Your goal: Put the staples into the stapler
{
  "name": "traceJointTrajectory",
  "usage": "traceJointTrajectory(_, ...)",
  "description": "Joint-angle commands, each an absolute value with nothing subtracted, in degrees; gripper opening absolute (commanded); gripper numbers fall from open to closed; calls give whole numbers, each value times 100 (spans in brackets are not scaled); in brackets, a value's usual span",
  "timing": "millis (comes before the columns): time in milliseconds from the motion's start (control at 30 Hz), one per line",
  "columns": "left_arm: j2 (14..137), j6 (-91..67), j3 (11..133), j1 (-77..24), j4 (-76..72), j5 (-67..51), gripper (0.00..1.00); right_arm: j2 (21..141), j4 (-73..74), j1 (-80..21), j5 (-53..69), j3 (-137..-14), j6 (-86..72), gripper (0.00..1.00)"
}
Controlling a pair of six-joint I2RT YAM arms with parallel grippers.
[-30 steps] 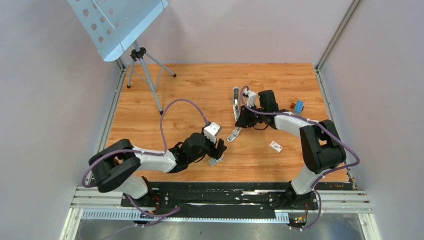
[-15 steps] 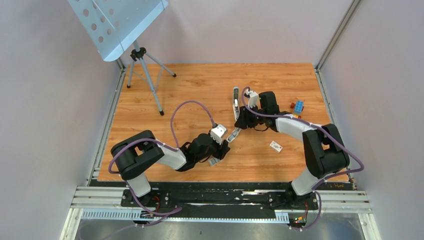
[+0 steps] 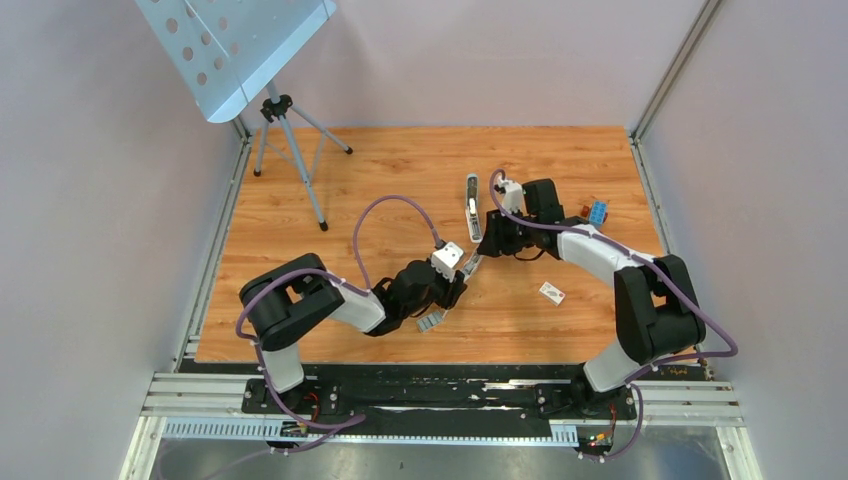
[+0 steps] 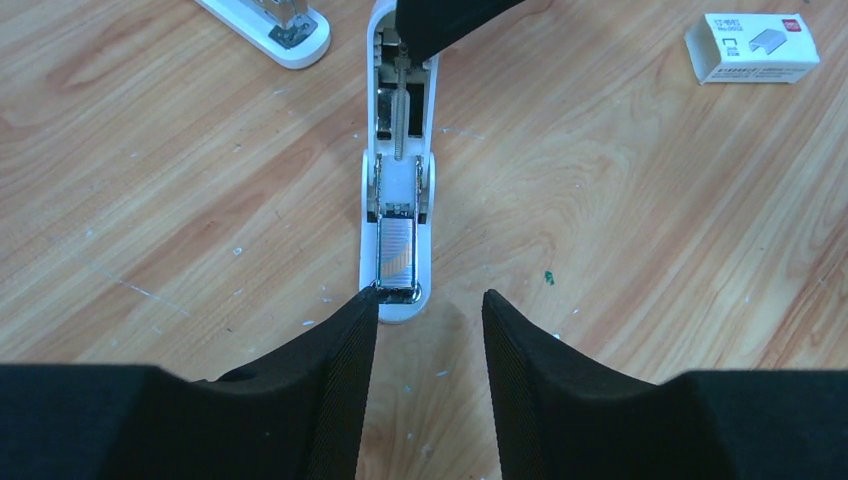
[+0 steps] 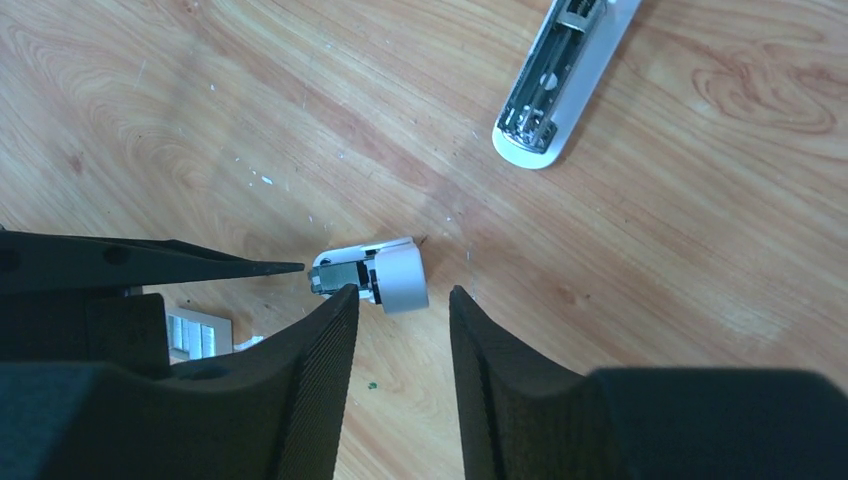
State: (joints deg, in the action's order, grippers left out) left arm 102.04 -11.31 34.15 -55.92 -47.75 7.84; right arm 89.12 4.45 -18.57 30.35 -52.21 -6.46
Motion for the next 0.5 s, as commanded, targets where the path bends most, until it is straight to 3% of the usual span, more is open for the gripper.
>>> traceJointTrajectory(0, 10490, -1139, 3577, -5497, -5049, 605, 44, 8805, 794, -1724, 3230, -5332, -636, 40)
traceJointTrajectory(467, 10760, -1040, 3601, -5335, -5229, 361, 38, 9201, 889, -1601, 3519, -5704, -635, 43)
